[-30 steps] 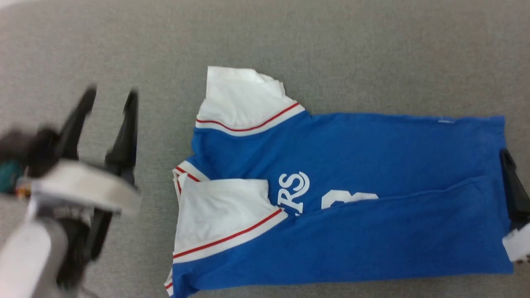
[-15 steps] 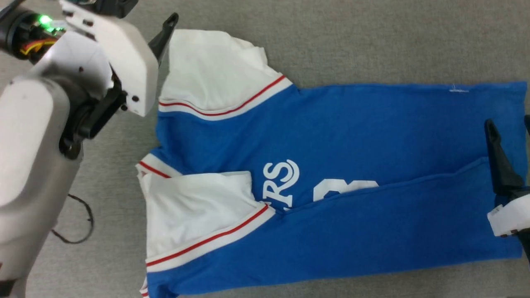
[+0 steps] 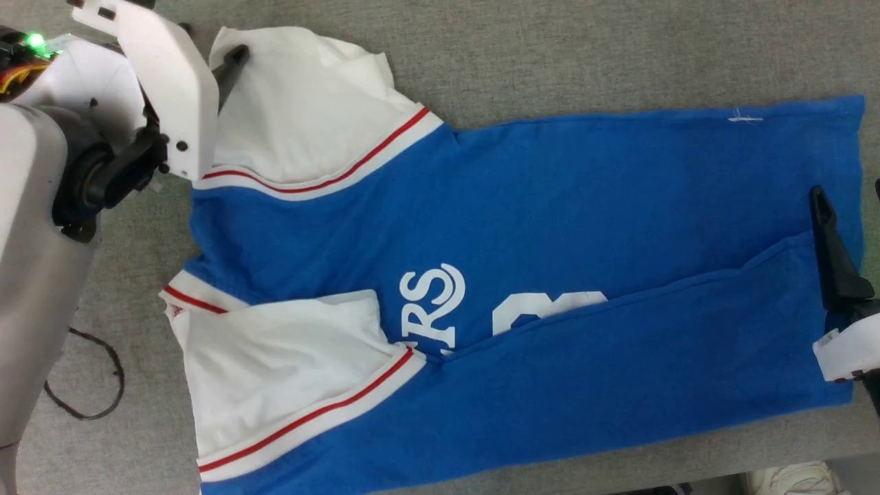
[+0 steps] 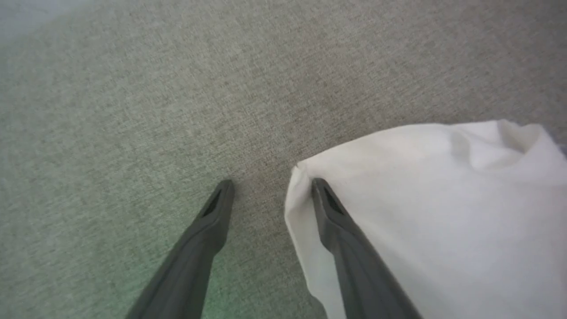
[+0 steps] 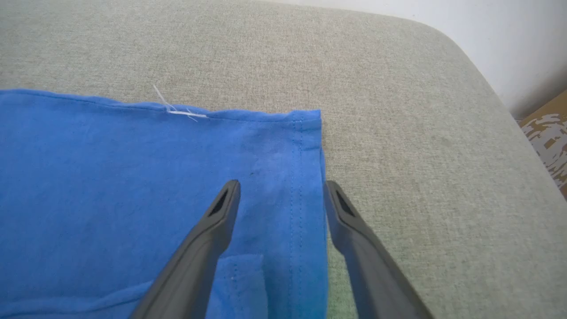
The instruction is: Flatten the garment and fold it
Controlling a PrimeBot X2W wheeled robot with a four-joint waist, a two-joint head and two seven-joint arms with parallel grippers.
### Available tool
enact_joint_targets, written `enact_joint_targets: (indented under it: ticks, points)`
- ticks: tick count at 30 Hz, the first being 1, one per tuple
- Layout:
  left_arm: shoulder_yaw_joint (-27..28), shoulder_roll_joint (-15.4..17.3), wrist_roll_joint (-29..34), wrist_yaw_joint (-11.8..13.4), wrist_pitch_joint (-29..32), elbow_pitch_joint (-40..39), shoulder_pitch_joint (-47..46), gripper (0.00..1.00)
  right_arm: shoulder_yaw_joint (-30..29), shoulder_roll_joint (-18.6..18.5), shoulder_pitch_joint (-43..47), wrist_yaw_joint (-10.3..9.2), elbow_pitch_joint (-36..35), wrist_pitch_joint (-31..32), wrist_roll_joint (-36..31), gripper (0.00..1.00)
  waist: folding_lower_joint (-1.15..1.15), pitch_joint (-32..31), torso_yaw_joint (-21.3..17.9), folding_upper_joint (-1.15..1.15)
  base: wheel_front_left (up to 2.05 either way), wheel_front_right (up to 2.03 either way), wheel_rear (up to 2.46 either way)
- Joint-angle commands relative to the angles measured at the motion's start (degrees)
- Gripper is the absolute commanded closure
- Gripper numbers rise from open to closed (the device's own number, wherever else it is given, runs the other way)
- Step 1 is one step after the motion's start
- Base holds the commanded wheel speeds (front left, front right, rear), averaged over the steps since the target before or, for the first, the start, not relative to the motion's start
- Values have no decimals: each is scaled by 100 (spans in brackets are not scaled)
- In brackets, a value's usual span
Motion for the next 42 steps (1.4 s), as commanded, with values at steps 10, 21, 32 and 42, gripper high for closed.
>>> enact_joint_targets:
  ticks: [10,21,32,42]
  points:
    - [-56,-160,-21,-64,-621,25,464,100,85,-599,-558,-12,-350,215,63,0,1,-427,133,0,0,0,0]
    - [-25,-398,44,-158,-1437,155,477,100,95,-1541,-1584,-12,468,1905,681,0,1,-473,409,0,0,0,0]
    - [-80,-455,45,-169,-1459,202,326,100,232,-1593,-1671,-12,1022,2640,1191,0,1,-207,496,0,0,0,0]
    - [-118,-494,39,-157,-1429,155,180,100,390,-1508,-1948,-12,1461,2631,1343,0,1,17,593,0,0,0,0]
